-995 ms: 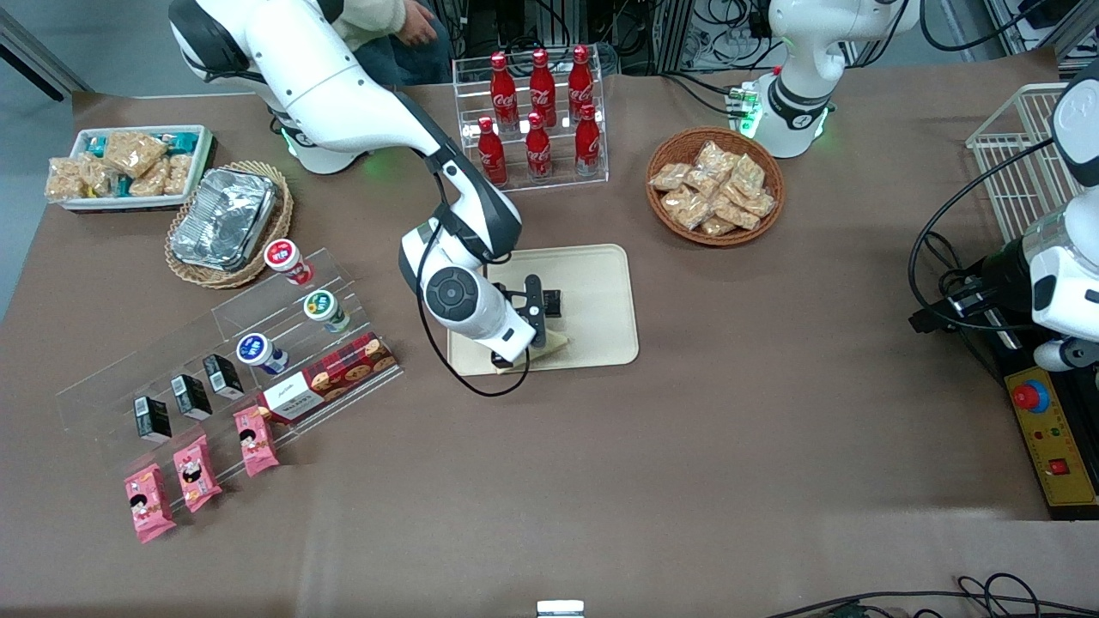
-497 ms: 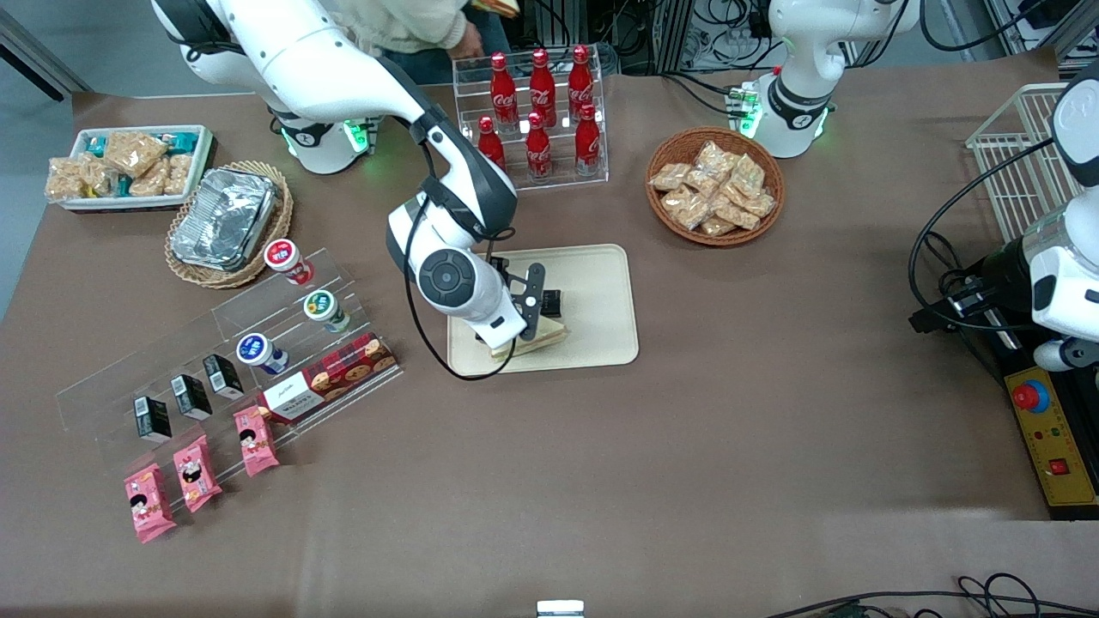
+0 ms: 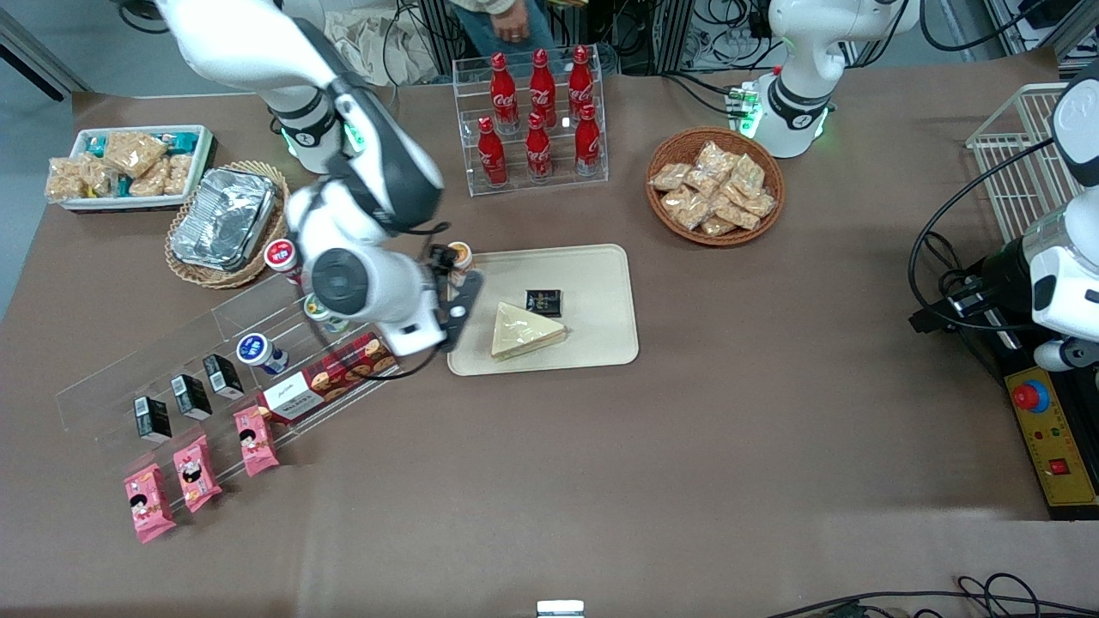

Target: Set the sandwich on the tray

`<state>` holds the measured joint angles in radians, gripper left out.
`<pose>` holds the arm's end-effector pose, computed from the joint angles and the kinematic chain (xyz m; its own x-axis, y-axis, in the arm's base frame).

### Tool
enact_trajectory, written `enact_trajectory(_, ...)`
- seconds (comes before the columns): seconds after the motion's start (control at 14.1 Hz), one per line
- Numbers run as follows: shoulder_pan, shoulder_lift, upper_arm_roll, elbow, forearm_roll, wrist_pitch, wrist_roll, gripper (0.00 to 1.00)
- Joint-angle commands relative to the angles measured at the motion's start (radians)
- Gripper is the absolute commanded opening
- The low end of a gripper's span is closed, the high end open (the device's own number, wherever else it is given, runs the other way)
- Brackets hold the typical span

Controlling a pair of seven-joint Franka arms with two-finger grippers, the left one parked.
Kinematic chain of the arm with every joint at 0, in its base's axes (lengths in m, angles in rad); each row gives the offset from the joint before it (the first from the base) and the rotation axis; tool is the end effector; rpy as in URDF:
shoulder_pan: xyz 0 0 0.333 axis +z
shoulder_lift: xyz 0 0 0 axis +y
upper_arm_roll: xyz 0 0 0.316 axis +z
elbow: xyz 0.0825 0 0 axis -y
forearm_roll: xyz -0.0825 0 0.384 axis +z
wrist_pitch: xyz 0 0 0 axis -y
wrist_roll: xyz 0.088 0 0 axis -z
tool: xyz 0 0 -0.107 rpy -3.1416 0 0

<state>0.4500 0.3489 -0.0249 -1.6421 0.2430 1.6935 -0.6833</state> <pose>0.5581 0.2795 0.3948 0.4866 0.8683 -0.0961 0.7998 -0.4870 -0.3509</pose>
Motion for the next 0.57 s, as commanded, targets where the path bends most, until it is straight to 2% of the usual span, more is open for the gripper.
enact_trajectory(0.0,-0.132,-0.071,0.008,-0.009,-0.068,-0.015,0.004,0.99)
enact_trajectory(0.14,-0.183,-0.090,0.003,0.027,-0.154,-0.011,0.019,0.99)
enact_trajectory(0.28,-0.237,-0.085,0.000,0.067,-0.279,-0.020,0.014,0.99)
enact_trajectory(0.5,-0.319,-0.088,-0.003,0.076,-0.300,-0.011,0.019,0.99)
